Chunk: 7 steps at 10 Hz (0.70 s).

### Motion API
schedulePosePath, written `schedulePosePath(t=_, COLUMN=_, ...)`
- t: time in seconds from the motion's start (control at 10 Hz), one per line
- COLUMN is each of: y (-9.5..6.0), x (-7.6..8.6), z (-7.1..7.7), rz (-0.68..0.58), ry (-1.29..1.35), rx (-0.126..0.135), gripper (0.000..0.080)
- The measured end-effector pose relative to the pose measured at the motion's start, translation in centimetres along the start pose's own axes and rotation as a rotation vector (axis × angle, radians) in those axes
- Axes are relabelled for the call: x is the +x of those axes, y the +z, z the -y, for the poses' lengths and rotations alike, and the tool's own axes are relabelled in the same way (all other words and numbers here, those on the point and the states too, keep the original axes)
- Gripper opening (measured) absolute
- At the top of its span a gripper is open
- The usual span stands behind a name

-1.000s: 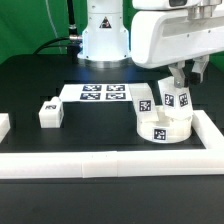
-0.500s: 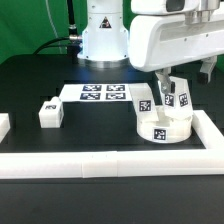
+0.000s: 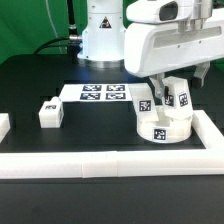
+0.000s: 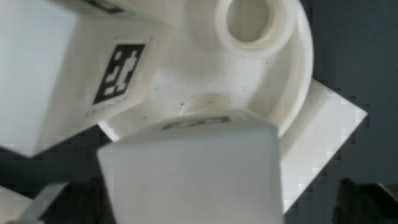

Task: Assemble stool

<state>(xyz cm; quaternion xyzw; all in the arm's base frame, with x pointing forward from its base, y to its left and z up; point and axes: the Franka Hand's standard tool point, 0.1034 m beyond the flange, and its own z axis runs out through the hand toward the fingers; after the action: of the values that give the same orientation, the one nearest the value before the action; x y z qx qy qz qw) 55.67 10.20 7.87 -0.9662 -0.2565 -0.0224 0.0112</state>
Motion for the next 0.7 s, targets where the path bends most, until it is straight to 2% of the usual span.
schedulePosePath(t=0.1, y=0.0, x=0.02, z=0.02, rz=0.0, ry=0.002, rx=0.0, gripper=0.0541)
schedulePosePath(t=0.2, y=0.0, x=0.03, z=0.05, rz=0.0, ry=0.003, rx=0.0, gripper=0.039)
schedulePosePath(t=0.3, y=0.0, x=0.03, z=0.04, rz=0.0, ry=0.003, rx=0.0, gripper=0.0335)
schedulePosePath(t=0.7, y=0.0, x=0.01, z=0.0, rz=0.0, ry=0.032, rx=0.0, gripper=0.0335)
